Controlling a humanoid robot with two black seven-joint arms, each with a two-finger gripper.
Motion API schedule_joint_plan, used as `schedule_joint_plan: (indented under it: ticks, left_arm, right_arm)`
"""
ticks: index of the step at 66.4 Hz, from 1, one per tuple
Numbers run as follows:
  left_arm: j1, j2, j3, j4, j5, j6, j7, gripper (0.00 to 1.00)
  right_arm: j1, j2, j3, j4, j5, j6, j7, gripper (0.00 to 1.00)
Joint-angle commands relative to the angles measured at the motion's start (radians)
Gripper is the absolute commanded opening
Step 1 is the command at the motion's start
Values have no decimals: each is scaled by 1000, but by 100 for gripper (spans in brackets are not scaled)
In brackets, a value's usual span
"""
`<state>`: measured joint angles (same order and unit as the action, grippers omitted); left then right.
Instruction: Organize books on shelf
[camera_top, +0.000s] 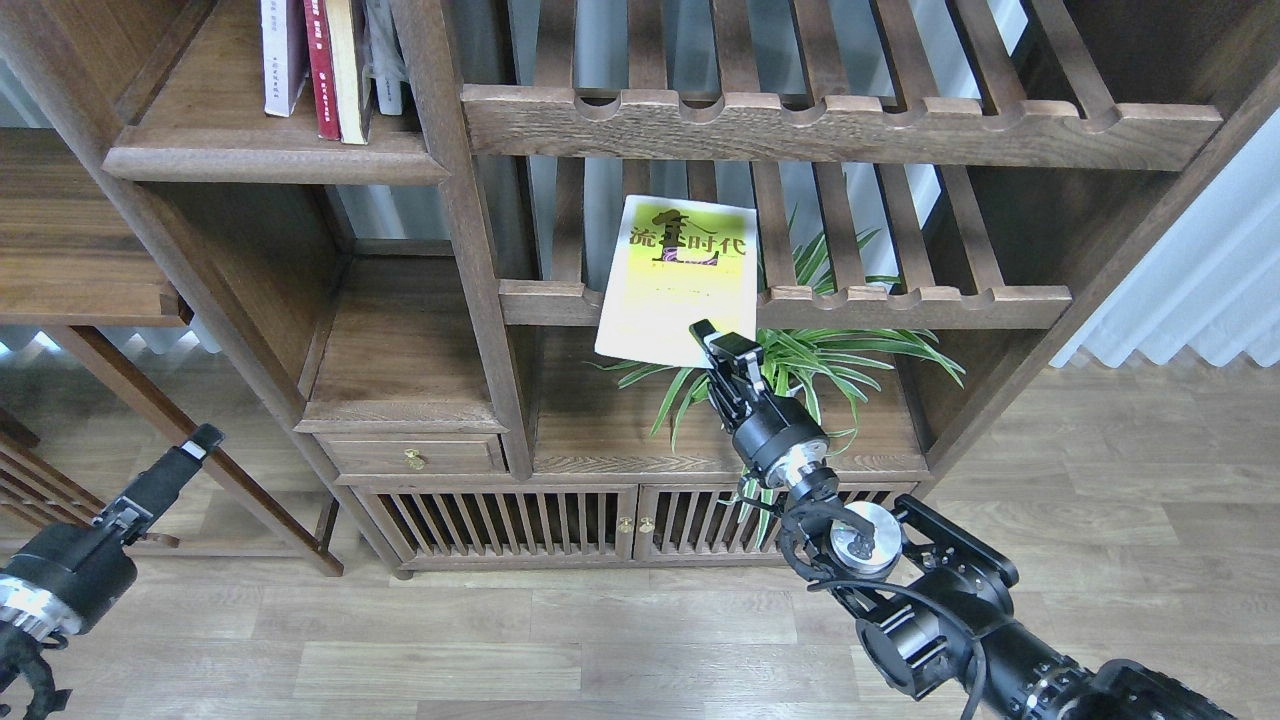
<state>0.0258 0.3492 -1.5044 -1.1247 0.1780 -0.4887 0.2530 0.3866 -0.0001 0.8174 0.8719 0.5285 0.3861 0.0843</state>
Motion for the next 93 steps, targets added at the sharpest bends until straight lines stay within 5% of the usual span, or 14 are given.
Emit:
schedule_joint_plan:
  ticks: [1, 40, 59, 93]
  left_arm:
    - [3, -10, 1, 17, -9, 0, -9, 91]
    - [2, -99, 61, 75, -63, 0, -1, 100]
    - [-24, -234, 87, 79, -64, 0, -8, 100]
    - [-27, -248, 219, 125, -202, 0, -9, 100]
  right_arm:
    - [-44, 0, 3, 93, -1, 14, -2, 5]
    - [-455, 0, 82, 458, -74, 103, -55, 5]
    - [-586, -12, 82, 467, -108, 103, -83, 5]
    - [-672, -20, 48, 464, -160, 103, -103, 5]
